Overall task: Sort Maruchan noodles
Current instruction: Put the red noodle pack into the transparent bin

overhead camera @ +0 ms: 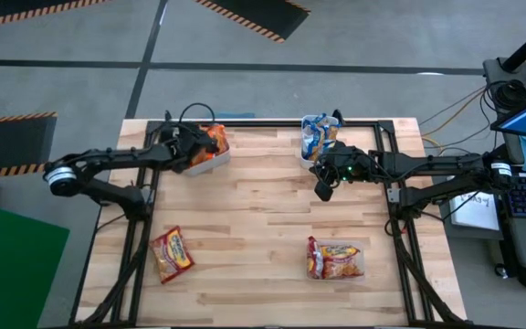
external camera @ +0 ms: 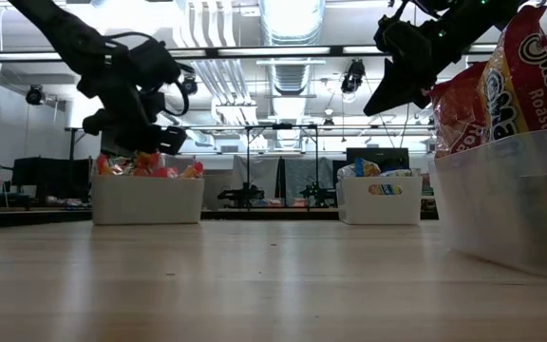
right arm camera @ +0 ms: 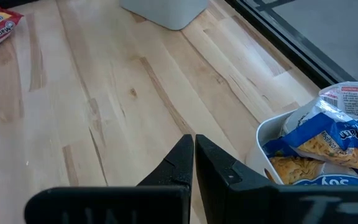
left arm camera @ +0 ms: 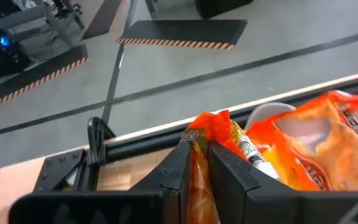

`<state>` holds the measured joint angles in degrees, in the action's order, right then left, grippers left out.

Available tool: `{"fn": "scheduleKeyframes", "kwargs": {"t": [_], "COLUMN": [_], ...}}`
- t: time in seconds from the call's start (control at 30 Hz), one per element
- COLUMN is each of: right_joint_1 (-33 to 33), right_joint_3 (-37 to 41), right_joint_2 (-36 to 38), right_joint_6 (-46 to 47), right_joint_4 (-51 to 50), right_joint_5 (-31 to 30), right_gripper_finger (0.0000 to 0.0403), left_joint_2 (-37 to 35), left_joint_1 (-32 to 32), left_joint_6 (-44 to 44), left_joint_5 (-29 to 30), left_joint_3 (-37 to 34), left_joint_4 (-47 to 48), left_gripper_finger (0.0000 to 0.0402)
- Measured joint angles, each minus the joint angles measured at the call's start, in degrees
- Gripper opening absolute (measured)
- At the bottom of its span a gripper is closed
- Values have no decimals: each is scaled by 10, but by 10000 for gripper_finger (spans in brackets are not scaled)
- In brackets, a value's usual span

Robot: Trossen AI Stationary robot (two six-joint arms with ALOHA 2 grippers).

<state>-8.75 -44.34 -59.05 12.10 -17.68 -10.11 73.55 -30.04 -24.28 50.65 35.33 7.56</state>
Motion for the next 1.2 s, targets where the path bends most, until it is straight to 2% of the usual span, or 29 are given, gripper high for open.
{"fn": "scheduleKeyframes", "kwargs": {"t": [0.17,0.43,0.53,0.73,1.07,1.2], "right_joint_1": [0,0,0,0,0,0], "right_joint_3": [0,2,3,7,9,9], "right_joint_2": [0,0,0,0,0,0], "right_joint_6": [-1,5,6,11,12,9], "right_joint_4": [0,0,0,0,0,0], "right_joint_5": [0,0,0,0,-1,-1], "right_gripper_finger": [9,9,9,9,9,9], "left_joint_2": [2,-44,-62,-89,-150,-184], "left_joint_1": [0,20,27,38,58,90], "left_joint_6": [-9,-31,-81,-144,-86,-43], "left_joint_5": [2,-49,-44,-42,-61,-108], "left_joint_3": [0,14,-5,-54,-31,3], "left_joint_4": [27,73,115,120,130,144], "left_gripper_finger": [37,37,37,37,37,37]}}
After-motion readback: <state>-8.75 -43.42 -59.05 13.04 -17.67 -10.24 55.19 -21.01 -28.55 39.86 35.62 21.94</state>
